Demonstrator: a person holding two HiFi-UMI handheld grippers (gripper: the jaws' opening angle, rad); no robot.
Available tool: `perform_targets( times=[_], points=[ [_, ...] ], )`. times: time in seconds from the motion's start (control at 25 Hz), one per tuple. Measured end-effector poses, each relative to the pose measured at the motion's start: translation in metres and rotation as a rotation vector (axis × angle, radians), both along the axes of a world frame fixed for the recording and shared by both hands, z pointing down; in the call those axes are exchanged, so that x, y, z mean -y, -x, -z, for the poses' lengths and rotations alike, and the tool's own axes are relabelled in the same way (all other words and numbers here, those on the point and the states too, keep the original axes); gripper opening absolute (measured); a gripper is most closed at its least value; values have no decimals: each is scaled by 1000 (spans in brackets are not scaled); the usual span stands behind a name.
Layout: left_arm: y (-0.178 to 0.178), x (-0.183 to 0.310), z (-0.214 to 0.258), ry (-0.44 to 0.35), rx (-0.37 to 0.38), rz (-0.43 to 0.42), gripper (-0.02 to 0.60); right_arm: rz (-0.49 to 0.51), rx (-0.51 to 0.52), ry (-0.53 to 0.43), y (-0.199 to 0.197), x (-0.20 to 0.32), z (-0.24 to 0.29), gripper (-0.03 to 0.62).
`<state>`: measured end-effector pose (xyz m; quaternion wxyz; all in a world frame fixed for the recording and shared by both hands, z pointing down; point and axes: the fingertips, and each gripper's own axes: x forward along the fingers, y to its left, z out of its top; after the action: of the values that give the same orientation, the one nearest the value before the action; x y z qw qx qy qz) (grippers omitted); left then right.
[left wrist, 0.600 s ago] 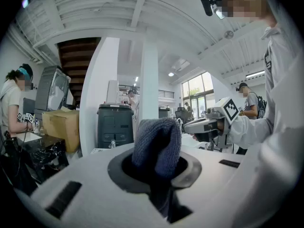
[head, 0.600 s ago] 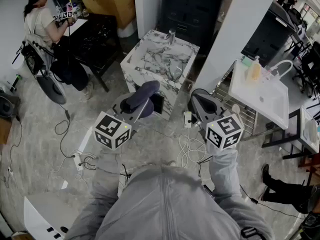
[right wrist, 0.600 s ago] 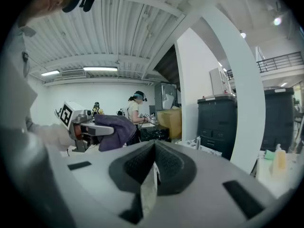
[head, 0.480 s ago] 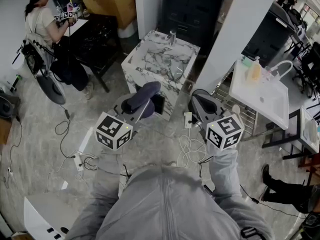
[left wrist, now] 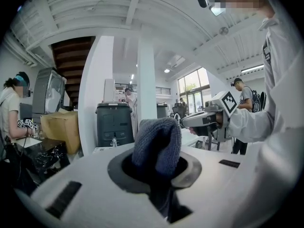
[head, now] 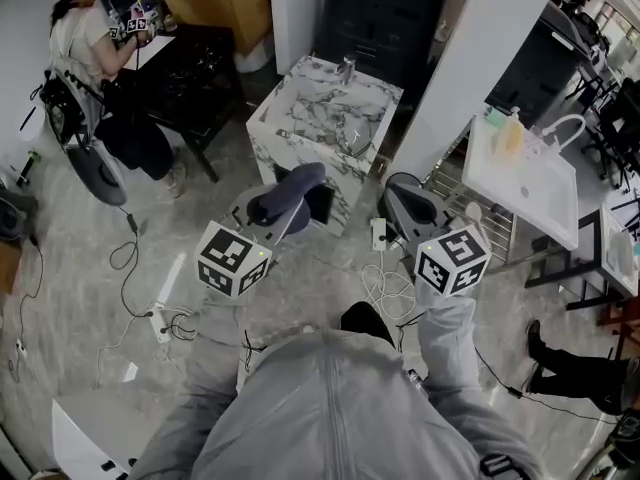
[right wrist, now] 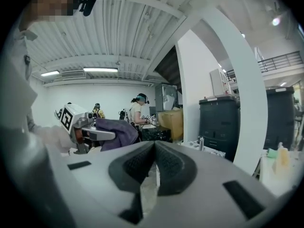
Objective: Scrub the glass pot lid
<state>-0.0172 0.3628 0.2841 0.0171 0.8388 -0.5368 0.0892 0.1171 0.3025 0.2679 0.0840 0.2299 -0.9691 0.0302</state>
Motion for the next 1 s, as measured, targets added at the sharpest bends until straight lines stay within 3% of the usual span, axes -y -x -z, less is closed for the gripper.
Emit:
perform_targets(
  times=[0.24, 0.48, 0.68, 1.0],
  points=[
    [7, 13, -1, -6, -4, -34, 71, 9, 25, 111, 13, 12, -6, 28],
    [27, 45, -12, 11, 12, 10, 71, 8, 10, 45, 30, 49, -13, 29],
    [44, 102, -16, 25, 20, 50, 71, -2, -32, 7, 41, 108, -27, 29],
    [60, 215, -19, 59, -2, 108, 71, 31, 2, 56, 49, 229, -25, 29]
  ],
)
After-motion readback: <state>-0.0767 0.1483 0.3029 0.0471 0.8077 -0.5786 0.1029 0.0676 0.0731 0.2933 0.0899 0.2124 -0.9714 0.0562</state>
